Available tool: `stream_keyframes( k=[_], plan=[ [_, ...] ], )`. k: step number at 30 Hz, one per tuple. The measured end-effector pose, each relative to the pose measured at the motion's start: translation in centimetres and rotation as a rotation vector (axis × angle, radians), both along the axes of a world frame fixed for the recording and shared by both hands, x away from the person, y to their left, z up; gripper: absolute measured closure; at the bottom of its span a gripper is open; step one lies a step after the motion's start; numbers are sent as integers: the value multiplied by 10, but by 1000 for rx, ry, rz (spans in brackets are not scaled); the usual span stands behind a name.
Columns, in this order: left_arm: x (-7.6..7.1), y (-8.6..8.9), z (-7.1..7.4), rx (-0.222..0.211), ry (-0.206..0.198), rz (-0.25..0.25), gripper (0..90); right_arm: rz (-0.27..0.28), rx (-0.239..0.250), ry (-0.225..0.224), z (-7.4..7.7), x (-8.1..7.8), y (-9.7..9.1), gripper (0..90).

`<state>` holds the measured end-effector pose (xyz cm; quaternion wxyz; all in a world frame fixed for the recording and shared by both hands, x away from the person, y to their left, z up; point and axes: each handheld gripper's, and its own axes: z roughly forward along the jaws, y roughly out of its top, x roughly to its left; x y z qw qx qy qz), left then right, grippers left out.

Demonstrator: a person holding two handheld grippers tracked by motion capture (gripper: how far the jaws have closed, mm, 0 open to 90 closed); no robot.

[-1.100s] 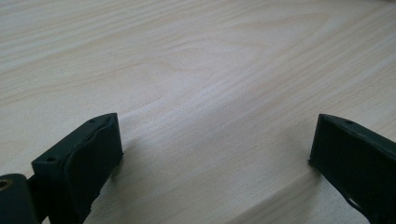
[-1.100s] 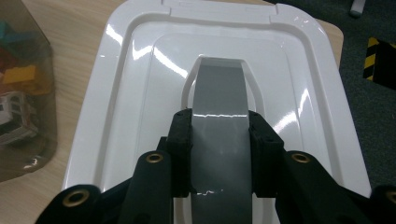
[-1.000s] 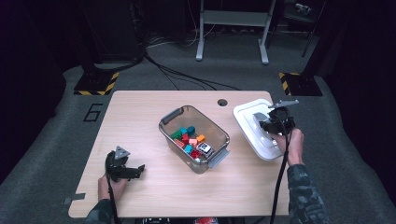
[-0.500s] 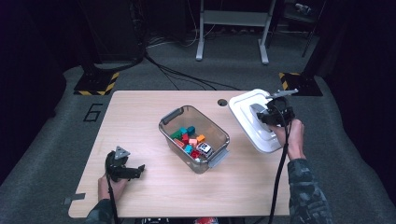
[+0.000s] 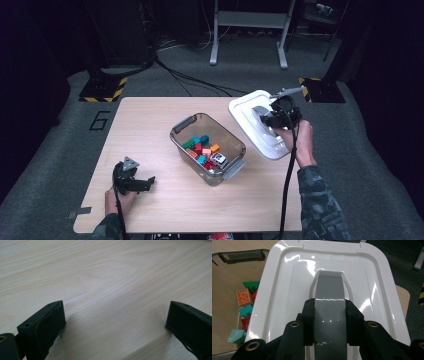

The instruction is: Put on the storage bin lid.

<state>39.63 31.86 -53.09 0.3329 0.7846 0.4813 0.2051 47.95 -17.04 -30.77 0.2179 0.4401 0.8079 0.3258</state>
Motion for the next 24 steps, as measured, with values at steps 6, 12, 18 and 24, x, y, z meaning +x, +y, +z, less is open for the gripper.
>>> stream_keyframes(
  k=[6,12,18,24],
  plan=[
    [0,0,0,0,0,0,21,21,6,7,5,-2,23,668],
    [0,0,0,0,0,0,21,55,10,8,7,-4,46,667],
    [0,0,0,-1,-1,1,21,86,7,21,6,-6,69,668],
    [0,0,0,3,0,-3,21,123,-9,30,2,-8,92,668]
  ],
)
